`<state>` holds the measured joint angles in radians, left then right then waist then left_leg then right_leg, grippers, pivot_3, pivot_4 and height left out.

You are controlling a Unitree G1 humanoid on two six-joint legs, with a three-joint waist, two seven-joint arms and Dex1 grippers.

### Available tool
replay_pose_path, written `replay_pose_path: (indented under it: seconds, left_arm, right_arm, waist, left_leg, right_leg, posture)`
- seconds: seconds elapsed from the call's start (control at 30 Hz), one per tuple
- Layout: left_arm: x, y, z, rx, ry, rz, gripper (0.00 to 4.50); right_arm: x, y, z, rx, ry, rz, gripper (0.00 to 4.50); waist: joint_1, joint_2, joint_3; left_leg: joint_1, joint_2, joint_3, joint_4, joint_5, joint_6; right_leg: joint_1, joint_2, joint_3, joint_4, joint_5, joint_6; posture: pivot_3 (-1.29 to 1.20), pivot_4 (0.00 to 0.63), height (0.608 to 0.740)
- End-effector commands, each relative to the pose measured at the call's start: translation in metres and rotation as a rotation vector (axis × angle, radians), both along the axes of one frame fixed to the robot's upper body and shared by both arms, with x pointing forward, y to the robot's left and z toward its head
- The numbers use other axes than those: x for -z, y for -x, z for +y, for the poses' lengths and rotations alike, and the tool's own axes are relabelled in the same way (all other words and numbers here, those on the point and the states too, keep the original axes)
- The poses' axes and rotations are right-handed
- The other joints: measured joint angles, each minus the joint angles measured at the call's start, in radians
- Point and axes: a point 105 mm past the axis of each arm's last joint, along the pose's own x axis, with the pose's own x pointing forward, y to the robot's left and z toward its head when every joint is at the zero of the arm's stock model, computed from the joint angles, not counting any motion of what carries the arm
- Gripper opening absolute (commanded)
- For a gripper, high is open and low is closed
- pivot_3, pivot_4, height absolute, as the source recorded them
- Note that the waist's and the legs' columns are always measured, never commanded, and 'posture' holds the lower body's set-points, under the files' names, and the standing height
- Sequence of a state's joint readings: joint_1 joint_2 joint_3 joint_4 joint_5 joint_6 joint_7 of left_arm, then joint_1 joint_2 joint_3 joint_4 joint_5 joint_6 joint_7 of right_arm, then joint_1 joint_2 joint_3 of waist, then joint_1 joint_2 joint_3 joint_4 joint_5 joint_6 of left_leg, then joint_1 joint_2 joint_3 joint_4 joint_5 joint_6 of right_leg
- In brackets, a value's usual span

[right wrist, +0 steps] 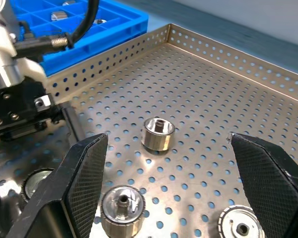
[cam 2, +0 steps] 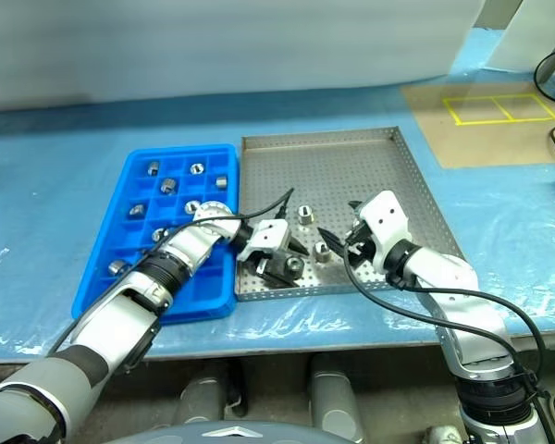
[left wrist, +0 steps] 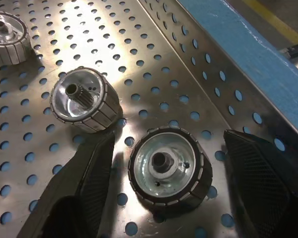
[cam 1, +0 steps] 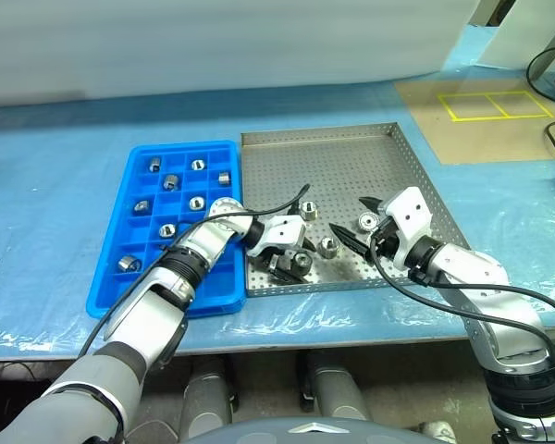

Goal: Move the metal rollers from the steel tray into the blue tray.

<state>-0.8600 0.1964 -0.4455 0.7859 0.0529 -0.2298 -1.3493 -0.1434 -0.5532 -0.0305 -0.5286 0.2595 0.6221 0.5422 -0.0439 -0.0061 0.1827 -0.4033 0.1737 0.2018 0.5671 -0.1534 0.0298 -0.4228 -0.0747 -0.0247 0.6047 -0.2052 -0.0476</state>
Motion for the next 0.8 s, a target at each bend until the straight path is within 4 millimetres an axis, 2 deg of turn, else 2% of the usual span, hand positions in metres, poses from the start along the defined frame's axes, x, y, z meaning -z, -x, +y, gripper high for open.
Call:
replay_pose_path:
  seconds: [0.03,0.13,0.17,0.27,0.33,0.43,0.5,0.6,0.67,0.8]
  left_arm:
    - [0.008,0.000,0.002,-0.018,-0.027,0.002,3.69]
    - [0.009,-0.003,0.002,-0.044,-0.016,-0.013,3.69]
    - [0.010,-0.004,0.003,-0.064,-0.017,0.006,3.52]
    - [0.006,-0.004,0.003,-0.075,0.012,0.008,2.80]
    - [0.001,-0.018,0.000,-0.157,0.036,-0.070,2.08]
    - [-0.011,-0.020,-0.003,-0.182,0.103,-0.037,2.01]
    - [-0.010,-0.017,-0.001,-0.177,0.106,-0.028,1.93]
    - [-0.012,-0.025,0.005,-0.228,0.110,-0.083,1.93]
    - [-0.026,-0.030,0.008,-0.258,0.157,-0.120,1.93]
    - [-0.069,-0.034,0.023,-0.324,0.289,-0.152,1.93]
  right_arm:
    - [-0.014,0.003,0.002,-0.015,0.015,-0.062,4.09]
    - [-0.012,0.001,0.002,-0.012,0.021,-0.060,4.09]
    - [-0.012,0.000,0.002,-0.011,0.021,-0.061,4.09]
    - [-0.011,-0.001,0.006,-0.022,0.019,-0.060,4.09]
    - [-0.013,0.000,0.012,-0.049,0.011,-0.061,4.09]
    - [-0.015,-0.002,0.015,-0.066,0.012,-0.066,4.09]
    - [-0.015,-0.005,0.016,-0.073,0.017,-0.066,4.09]
    - [-0.017,-0.009,0.019,-0.093,0.018,-0.069,4.09]
    - [-0.018,-0.010,0.021,-0.109,0.015,-0.070,4.09]
    - [-0.020,-0.011,0.028,-0.153,-0.003,-0.062,4.09]
  waist:
    - [0.000,0.000,0.000]
    - [0.000,0.000,0.000]
    - [0.000,0.001,0.000]
    - [0.000,0.001,0.000]
    - [0.000,0.001,-0.001]
    - [0.001,0.001,-0.001]
    - [0.002,0.001,-0.001]
    - [0.002,0.001,-0.001]
    - [0.002,0.001,-0.001]
    - [0.004,0.001,0.000]
  left_leg:
    - [0.000,0.000,0.000,0.000,0.000,0.000]
    - [0.000,0.000,0.000,0.001,0.000,0.000]
    - [0.001,0.000,0.000,0.001,0.000,0.000]
    - [0.001,0.000,0.000,0.001,0.000,0.000]
    - [0.002,0.000,0.000,0.001,0.000,0.000]
    - [0.002,0.000,-0.001,0.003,0.000,0.000]
    - [0.001,0.000,-0.001,0.004,0.000,0.001]
    - [0.001,0.000,-0.001,0.004,-0.001,0.002]
    - [0.001,0.000,-0.001,0.004,-0.001,0.002]
    - [0.000,0.001,-0.001,0.003,-0.001,0.002]
  right_leg:
    - [0.000,0.000,0.000,0.000,0.000,0.000]
    - [0.001,0.000,0.000,0.000,0.000,0.000]
    - [0.001,0.000,0.000,0.000,0.000,0.000]
    - [0.002,0.000,0.000,0.000,0.000,0.001]
    - [0.002,0.000,0.000,0.000,0.000,0.001]
    - [0.003,0.000,0.000,0.001,0.000,0.001]
    - [0.002,0.000,0.000,0.001,-0.001,0.002]
    - [0.003,-0.001,0.000,0.001,0.000,0.000]
    - [0.002,0.000,0.000,0.001,0.000,0.000]
    - [0.001,0.000,-0.001,0.001,0.001,0.000]
  posture:
    - [-0.49,0.150,0.740]
    - [-0.48,0.150,0.740]
    - [-0.48,0.150,0.740]
    - [-0.46,0.150,0.740]
    - [-0.46,0.150,0.740]
    - [-0.43,0.150,0.740]
    - [-0.42,0.150,0.740]
    - [-0.39,0.150,0.740]
    - [-0.37,0.150,0.740]
    - [-0.31,0.150,0.740]
